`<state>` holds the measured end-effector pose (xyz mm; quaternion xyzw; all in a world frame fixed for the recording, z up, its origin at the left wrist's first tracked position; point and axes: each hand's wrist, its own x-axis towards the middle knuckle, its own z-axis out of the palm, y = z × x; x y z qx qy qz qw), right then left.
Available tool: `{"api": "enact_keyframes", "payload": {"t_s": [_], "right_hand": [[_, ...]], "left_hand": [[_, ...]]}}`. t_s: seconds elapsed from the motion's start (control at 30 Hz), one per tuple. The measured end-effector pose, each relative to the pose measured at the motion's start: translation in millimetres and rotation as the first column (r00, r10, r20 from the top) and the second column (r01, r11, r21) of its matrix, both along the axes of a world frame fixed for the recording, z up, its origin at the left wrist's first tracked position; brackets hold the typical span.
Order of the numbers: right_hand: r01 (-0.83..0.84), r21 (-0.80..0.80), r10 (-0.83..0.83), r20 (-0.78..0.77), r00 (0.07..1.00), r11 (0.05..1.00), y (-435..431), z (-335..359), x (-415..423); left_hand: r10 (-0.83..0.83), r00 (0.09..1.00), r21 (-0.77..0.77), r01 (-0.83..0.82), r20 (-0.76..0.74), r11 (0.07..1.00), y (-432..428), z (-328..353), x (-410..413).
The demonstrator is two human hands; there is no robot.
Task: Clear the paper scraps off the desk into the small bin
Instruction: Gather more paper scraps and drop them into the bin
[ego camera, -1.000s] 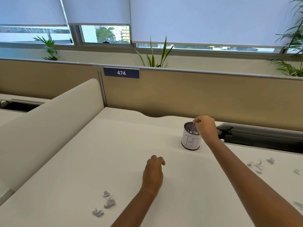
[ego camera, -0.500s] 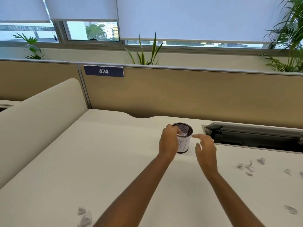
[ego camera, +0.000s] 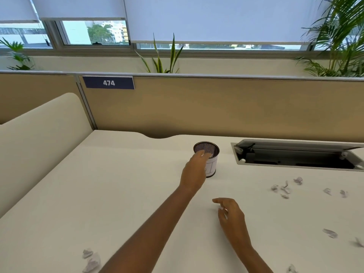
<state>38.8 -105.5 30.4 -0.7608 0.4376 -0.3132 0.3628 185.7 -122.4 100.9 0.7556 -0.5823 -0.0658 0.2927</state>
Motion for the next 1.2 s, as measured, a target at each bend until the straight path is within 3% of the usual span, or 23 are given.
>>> {"api": "enact_keyframes", "payload": {"t_s": [0.1, 0.33, 0.57, 0.73, 0.83, 0.93, 1.2], "right_hand": [[-0.062, 0.007, 0.062, -0.08, 0.995, 0.998, 20.1, -1.9, 1.2], [-0.18, -0.014, 0.169, -0.286, 0.943, 0.984, 64.2, -8.4, -8.1], [-0.287, 0.138, 0.317, -0.311, 0.896, 0.948, 96.2, 4.9, -45.1], [-0.347, 0.295, 0.433, -0.311, 0.846, 0.89, 114.6, 15.4, -77.5], [-0.392, 0.295, 0.487, -0.419, 0.767, 0.871, 122.8, 19.2, -88.4], [-0.403, 0.284, 0.492, -0.469, 0.733, 0.87, 128.4, 19.5, -90.8], [-0.334, 0.186, 0.382, -0.424, 0.821, 0.924, 137.6, 15.6, -67.2]], "left_hand": [[-0.015, 0.997, 0.042, 0.012, 0.069, 0.999, 39.1, -25.8, -6.6], [-0.043, 0.998, 0.272, 0.028, 0.049, 0.962, 131.0, -70.3, -17.3], [-0.014, 0.998, 0.24, 0.001, 0.054, 0.971, 178.3, -83.4, -20.4], [-0.028, 0.999, 0.236, 0.034, -0.026, 0.971, 193.3, -77.8, -17.6], [0.005, 0.996, 0.237, 0.015, -0.084, 0.971, 202.7, -70.4, -12.6], [0.068, 0.994, 0.206, -0.051, -0.081, 0.977, 214.5, -64.0, -6.0], [0.381, 0.92, 0.063, -0.387, 0.09, 0.92, 252.6, -47.6, 9.2]]}}
